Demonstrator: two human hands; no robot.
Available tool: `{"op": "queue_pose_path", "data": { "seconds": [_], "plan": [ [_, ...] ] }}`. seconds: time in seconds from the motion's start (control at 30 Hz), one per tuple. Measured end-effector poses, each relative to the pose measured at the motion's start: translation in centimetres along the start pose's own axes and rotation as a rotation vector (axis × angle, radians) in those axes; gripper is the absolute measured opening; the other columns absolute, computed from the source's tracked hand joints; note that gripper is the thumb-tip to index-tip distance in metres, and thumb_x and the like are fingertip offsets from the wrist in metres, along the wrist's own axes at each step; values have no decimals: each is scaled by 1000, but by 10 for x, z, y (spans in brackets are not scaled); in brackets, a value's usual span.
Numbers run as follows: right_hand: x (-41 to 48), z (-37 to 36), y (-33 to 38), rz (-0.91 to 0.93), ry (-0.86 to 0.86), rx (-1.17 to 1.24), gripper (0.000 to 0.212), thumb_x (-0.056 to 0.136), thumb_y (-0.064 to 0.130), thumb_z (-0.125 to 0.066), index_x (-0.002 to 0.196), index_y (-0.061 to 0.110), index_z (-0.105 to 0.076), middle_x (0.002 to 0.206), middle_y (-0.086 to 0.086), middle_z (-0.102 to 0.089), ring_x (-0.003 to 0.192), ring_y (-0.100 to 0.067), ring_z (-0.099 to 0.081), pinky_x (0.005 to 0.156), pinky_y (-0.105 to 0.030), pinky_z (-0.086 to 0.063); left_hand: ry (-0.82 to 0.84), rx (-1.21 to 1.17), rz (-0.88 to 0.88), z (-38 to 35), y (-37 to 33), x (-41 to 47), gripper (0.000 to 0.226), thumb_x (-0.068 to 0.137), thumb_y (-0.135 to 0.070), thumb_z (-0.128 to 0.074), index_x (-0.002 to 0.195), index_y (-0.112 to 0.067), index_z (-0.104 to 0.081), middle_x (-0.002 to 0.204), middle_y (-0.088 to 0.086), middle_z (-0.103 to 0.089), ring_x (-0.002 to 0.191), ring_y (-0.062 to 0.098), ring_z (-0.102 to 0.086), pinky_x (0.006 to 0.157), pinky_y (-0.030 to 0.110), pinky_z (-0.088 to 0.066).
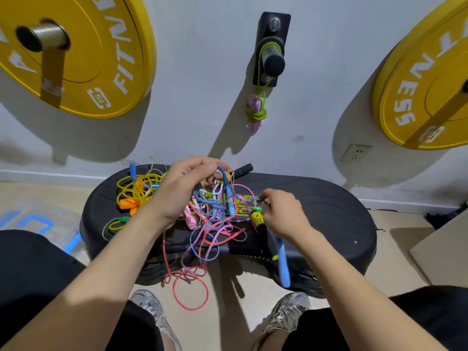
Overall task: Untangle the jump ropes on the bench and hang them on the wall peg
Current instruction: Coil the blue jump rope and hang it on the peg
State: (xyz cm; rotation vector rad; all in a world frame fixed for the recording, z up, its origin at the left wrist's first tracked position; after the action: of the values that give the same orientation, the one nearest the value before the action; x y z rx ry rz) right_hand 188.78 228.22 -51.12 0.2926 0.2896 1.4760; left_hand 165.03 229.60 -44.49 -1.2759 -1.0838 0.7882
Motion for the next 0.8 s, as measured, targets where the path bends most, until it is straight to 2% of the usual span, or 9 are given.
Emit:
{"op": "queue_pose_path", "data": {
  "seconds": [0.13,0.2,0.27,0.37,0.43,0.5,0.57,0.63,0.8],
  "plan": [
    [-10,-1,22,230,257,121,86,83,29,-78,155,48,-34,140,-4,-43,134,-32,-43,112,-48,-40,105,-119,3,-14,-16,-1,33,103,-28,-53,75,-19,-69,114,23,-77,100,25,-74,82,30,-60],
    [-14,2,33,362,328,286,68,88,37,-82,148,48,-50,147,-1,-46,144,-22,-34,122,-42,-28,134,-226,-14,-20,-22,0,34,107,-28,-50,83,-14,-71,119,25,-75,108,27,-74,90,33,-60],
    [-14,9,44,402,251,305,18,103,34,-66,120,33,-72,133,-3,-62,135,-21,-45,121,-43,-30,137,-339,-35,-21,-26,1,34,109,-29,-48,92,-14,-73,126,25,-72,119,29,-70,99,37,-58],
    [-9,28,54,370,44,230,32,112,25,-46,87,24,-64,98,-12,-66,100,-31,-58,101,-47,-44,-67,-311,-48,-12,-19,8,25,103,-35,-56,107,-18,-73,125,6,-74,117,21,-67,103,42,-53],
    [-8,48,59,338,-12,492,36,114,23,-41,86,21,-63,85,-12,-70,74,-25,-60,75,-39,-52,-263,-157,37,-3,-6,11,32,90,-44,-68,115,-26,-69,110,-10,-73,100,7,-67,93,35,-51],
    [-9,65,66,194,1,957,34,115,28,-40,90,22,-62,75,-7,-72,55,-17,-50,52,-26,-43,-297,21,146,4,12,7,54,77,-53,-77,123,-27,-64,105,-19,-72,97,-4,-69,95,32,-47],
    [-4,75,68,112,-95,1061,31,115,30,-40,95,19,-62,66,-3,-70,46,-11,-47,47,-23,-38,-118,108,208,3,31,1,69,69,-59,-83,129,-30,-65,117,-24,-74,112,-8,-67,108,33,-49],
    [-4,81,71,135,-200,859,31,114,30,-39,97,16,-61,62,-4,-69,46,-12,-47,53,-27,-39,125,155,221,-10,47,-6,69,71,-56,-86,133,-33,-65,132,-25,-69,128,-4,-61,118,37,-44],
    [-7,111,89,209,-144,1267,29,116,26,-36,100,12,-56,56,-1,-58,43,-12,-39,44,-22,-35,346,390,235,-46,96,-17,23,97,-38,-75,116,-27,-72,122,-4,-76,121,11,-67,114,41,-47]
  ]
}}
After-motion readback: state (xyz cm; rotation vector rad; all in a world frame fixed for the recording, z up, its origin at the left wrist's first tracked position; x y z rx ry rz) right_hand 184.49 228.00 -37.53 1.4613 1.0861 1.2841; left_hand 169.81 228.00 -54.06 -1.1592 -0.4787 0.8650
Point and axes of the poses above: each hand's wrist, its own x-axis towards the middle knuckle, its own z-axis out of the back of the hand, y = z × x, the point moved 2 cm from there along x, towards the middle knuckle
